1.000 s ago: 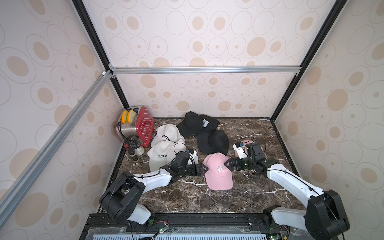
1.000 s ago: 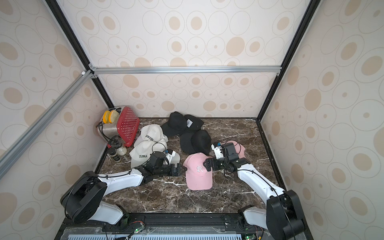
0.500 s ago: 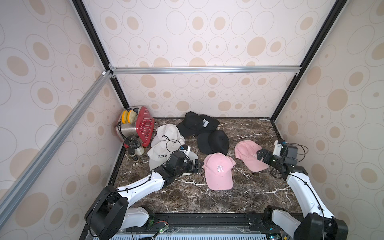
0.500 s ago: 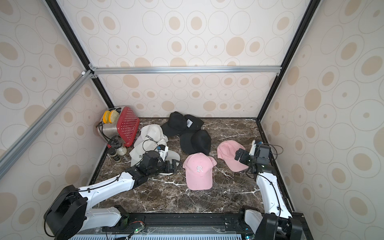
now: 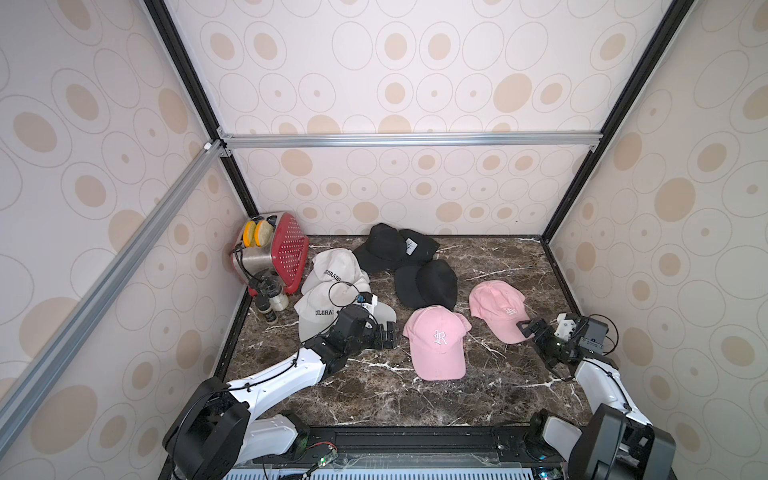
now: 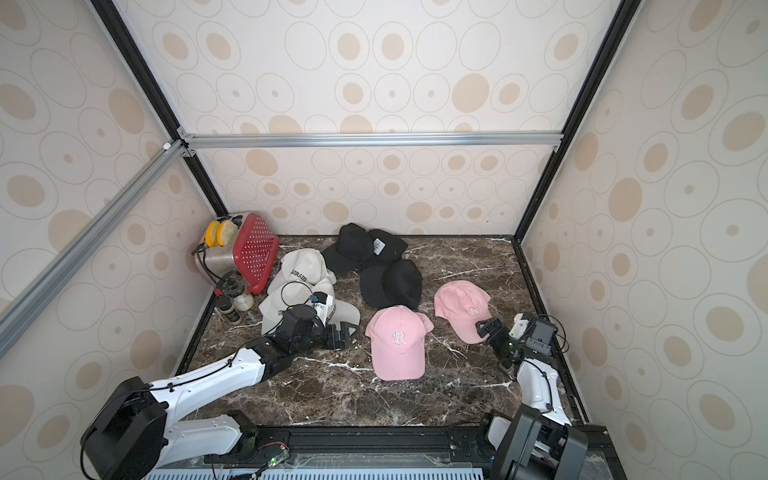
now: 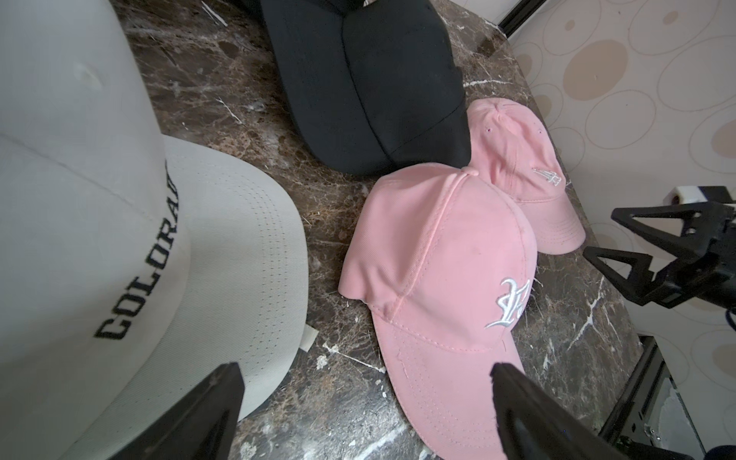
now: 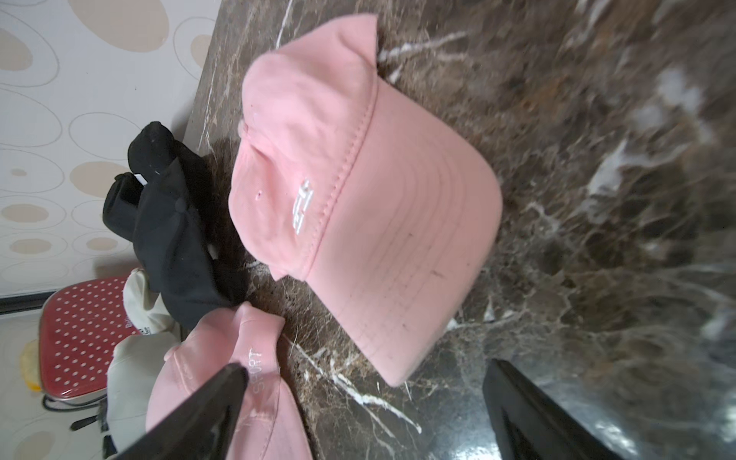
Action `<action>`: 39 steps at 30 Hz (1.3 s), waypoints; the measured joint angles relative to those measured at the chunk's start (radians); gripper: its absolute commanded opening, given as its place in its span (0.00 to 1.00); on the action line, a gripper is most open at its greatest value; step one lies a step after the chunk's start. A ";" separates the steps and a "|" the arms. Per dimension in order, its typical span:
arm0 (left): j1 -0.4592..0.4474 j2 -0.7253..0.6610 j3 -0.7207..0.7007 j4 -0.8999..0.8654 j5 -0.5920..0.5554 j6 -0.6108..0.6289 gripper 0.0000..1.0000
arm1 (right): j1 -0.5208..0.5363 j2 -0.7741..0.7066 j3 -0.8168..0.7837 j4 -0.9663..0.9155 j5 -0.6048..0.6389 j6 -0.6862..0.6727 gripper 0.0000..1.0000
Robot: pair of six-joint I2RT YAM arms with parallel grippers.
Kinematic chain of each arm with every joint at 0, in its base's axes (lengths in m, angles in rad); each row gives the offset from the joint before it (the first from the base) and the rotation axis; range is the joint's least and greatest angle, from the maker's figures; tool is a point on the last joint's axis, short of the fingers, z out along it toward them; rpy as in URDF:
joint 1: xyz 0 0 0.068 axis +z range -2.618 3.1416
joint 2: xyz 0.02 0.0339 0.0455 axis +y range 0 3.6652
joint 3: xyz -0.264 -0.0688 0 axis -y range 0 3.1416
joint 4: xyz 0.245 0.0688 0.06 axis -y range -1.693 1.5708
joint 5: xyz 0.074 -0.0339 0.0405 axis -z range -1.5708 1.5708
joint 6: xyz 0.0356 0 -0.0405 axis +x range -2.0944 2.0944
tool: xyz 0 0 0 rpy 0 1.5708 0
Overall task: Stack the baseball caps by color
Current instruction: Pick up the baseball cap from the center of the board.
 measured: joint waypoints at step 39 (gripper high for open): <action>0.000 0.060 -0.016 0.142 0.117 -0.014 0.99 | 0.023 0.193 -0.182 0.760 -0.093 0.306 0.10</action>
